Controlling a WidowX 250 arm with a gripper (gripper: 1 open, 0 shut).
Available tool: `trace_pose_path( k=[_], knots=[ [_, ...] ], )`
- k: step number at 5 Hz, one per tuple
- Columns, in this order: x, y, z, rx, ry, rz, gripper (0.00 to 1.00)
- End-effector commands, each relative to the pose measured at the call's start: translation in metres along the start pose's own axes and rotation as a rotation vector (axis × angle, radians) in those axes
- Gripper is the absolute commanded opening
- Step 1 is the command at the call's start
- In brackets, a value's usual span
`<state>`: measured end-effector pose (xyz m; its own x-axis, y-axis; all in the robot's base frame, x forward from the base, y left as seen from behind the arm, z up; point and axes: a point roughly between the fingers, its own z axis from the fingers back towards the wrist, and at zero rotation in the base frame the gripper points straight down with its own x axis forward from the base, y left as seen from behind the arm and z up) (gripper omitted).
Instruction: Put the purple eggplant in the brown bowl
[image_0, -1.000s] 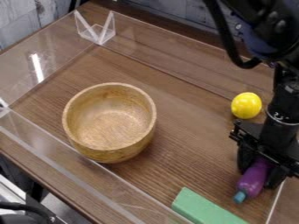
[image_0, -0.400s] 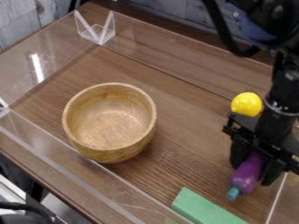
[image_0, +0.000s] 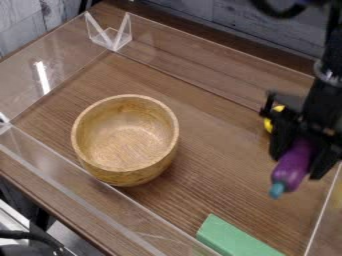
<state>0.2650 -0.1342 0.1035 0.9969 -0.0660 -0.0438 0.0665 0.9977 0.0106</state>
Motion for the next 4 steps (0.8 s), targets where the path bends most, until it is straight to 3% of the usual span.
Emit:
trace_pose_path(
  k=[1, 3, 4],
  knots=[
    [0.003, 0.01, 0.038, -0.021, -0.092, 0.068, 0.0],
    [-0.013, 0.043, 0.041, -0.019, -0.083, 0.156, 0.0],
    [-0.021, 0.082, 0.04, -0.012, -0.074, 0.228, 0.0]
  ],
)
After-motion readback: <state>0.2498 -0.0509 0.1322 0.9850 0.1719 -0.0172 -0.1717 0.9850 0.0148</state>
